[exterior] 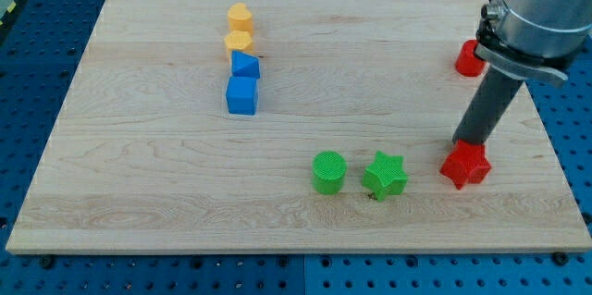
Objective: Push the red circle closer to the red star
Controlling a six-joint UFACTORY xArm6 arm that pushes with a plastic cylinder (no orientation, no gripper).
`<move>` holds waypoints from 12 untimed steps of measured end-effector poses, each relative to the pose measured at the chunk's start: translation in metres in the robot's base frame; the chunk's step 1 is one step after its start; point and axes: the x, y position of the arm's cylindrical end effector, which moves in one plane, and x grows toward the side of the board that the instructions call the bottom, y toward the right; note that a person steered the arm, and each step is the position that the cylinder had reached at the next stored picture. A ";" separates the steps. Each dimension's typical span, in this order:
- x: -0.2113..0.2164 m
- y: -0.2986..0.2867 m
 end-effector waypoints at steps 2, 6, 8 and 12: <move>0.008 0.059; -0.089 0.140; -0.241 0.122; -0.203 -0.006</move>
